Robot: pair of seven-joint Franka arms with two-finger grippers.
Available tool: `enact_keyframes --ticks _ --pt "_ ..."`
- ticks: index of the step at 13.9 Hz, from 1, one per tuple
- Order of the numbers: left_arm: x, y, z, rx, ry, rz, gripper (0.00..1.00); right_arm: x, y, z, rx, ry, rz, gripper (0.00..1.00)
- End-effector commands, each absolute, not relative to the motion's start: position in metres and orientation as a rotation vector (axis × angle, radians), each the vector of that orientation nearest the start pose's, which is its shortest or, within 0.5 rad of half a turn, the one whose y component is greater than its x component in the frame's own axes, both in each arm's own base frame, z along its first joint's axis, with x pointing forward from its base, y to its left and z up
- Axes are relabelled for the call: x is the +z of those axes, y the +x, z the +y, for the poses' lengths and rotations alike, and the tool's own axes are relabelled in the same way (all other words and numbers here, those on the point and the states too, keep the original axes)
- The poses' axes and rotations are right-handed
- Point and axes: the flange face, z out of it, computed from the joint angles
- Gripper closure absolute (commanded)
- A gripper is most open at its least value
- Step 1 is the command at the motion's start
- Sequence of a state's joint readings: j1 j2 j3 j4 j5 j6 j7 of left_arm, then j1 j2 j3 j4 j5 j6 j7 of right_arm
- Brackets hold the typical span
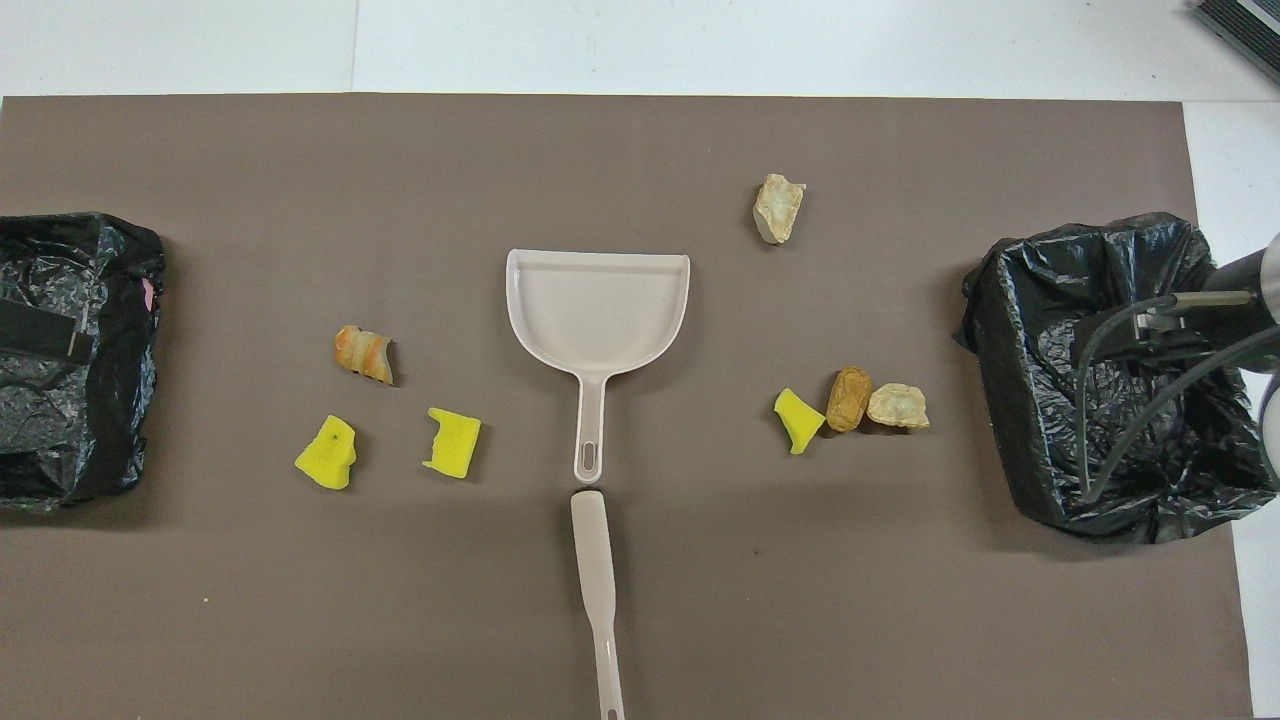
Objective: Sweep and dump trash in bin
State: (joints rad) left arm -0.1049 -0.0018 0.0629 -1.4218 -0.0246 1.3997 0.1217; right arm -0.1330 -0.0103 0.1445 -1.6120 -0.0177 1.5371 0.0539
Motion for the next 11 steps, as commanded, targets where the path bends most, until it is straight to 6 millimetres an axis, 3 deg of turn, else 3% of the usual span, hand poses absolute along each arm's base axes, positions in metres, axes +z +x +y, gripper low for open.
enact_keyframes --ticks 1,6,11 --pt "0.681 0.526 -0.032 0.028 -3.16 0.284 0.0 0.607 0.547 0.008 0.103 -3.158 0.099 0.0" --pt "0.68 0.526 -0.035 0.028 -3.16 0.292 0.0 0.602 0.537 0.033 0.063 -3.164 0.119 0.0" --pt "0.68 0.525 -0.037 0.028 -3.16 0.297 0.0 0.602 0.536 0.033 0.068 -3.165 0.109 0.0"
